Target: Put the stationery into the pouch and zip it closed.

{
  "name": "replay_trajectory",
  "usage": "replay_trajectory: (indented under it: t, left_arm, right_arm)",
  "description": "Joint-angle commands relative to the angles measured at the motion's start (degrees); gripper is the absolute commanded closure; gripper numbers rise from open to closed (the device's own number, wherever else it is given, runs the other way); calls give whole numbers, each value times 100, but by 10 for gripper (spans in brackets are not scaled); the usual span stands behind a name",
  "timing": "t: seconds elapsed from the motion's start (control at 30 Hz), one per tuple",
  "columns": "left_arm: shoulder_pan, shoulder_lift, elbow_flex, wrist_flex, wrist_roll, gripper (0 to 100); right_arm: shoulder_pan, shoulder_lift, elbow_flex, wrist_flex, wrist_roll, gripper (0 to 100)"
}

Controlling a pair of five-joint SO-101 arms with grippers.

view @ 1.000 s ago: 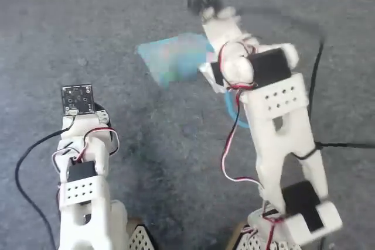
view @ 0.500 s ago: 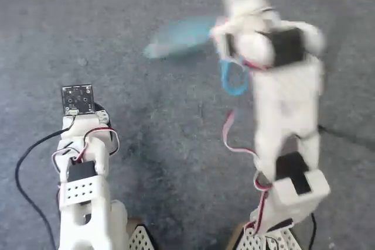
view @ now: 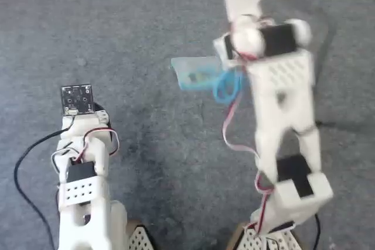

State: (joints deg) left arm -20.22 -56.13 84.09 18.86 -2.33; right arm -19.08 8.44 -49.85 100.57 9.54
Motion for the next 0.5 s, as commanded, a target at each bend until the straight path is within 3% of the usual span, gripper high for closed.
replay_trajectory:
  t: [0.0,0.1,0.3,0.47]
  left_arm:
    - [132,-220,-154,26,79,985]
    - [141,-211,-154,26,79,985]
    - [141,-211,-154,35,79,985]
    - [149,-229,-154,35,70,985]
  right_arm:
    - [-171,435,923,-13,281,991]
    - [-189,1358,1697,-198,360,991]
    - [4,734,545,224,114,991]
    - [-374,418,1916,-84,220,991]
